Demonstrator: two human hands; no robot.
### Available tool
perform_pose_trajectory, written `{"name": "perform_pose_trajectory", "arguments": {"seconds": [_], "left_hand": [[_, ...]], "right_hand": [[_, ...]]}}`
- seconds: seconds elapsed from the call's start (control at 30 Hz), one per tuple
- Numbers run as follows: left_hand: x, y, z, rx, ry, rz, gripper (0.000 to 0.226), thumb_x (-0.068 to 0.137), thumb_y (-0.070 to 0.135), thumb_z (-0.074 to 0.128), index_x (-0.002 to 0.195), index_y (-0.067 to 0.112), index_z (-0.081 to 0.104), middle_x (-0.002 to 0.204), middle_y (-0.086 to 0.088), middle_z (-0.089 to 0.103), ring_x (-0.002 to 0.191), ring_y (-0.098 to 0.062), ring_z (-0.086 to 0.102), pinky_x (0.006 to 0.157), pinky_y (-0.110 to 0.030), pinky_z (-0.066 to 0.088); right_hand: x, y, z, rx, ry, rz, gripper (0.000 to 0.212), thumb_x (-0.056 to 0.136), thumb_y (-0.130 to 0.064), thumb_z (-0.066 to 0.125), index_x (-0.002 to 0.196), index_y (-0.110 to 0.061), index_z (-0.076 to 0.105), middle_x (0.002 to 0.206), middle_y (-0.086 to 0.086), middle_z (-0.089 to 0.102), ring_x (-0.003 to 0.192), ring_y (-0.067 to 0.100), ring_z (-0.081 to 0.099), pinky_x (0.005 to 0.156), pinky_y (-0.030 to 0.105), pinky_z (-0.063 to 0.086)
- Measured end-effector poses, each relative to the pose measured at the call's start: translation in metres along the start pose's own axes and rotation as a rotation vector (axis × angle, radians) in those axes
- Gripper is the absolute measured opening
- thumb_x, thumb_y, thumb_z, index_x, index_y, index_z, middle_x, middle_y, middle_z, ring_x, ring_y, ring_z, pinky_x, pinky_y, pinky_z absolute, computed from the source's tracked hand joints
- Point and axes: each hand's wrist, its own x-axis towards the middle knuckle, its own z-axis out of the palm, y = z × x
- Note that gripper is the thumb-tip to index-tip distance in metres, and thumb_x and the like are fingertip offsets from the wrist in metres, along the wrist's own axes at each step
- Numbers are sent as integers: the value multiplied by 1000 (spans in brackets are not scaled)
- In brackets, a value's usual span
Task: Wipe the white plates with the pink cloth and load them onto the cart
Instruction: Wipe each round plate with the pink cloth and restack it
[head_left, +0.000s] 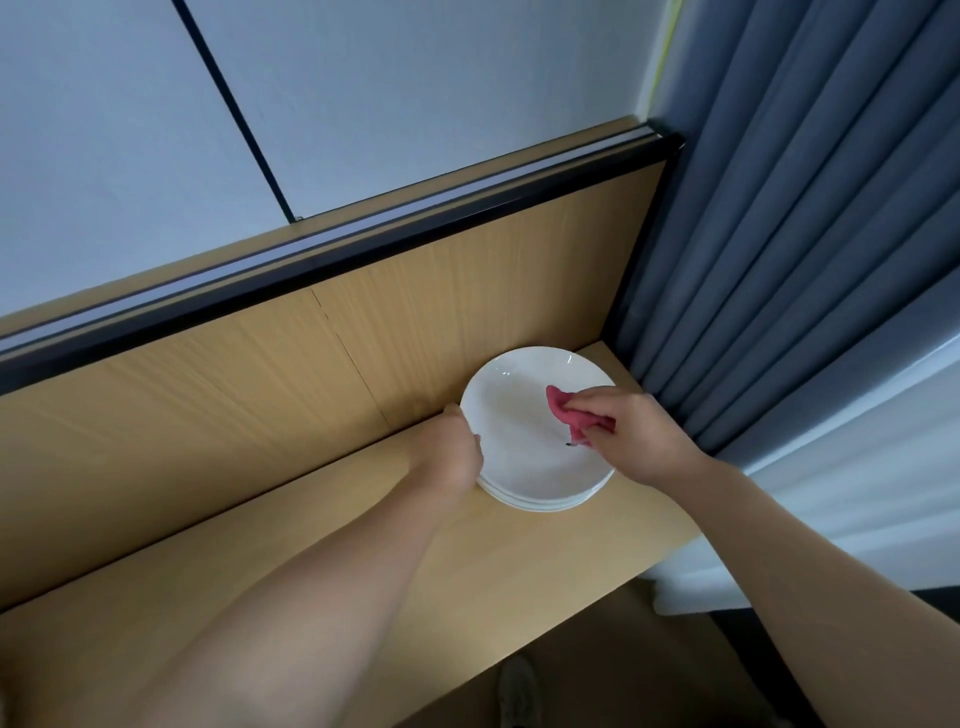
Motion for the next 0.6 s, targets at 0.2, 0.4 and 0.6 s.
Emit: {"name": "perform_pose_trajectory", "arguments": {"seconds": [0.2,0.4,0.6], "left_hand": [[3,7,-2,-271,-42,-174,25,87,5,52,111,4,44,79,-3,56,80,-28,63,63,-35,49],[-1,9,-11,-422,-47,-174,29,85,0,50,112,2,39,90,-8,58,78,-28,59,55,-32,43],[-9,4,-18,-560,-40,-167,28,85,-3,47,110,4,37,84,-5,53,71,-24,56,51,-31,42]], "right_hand": [[4,0,-2,38,-11,15,39,90,11,49,105,-14,75,86,-3,65,79,15,62,84,25,57],[4,-5,-6,51,-22,12,36,91,10,50,103,-13,75,82,-7,63,76,11,60,82,23,56],[0,-18,-8,22,-12,-2,36,92,8,51,106,-14,75,87,0,66,79,10,61,81,18,54]]}}
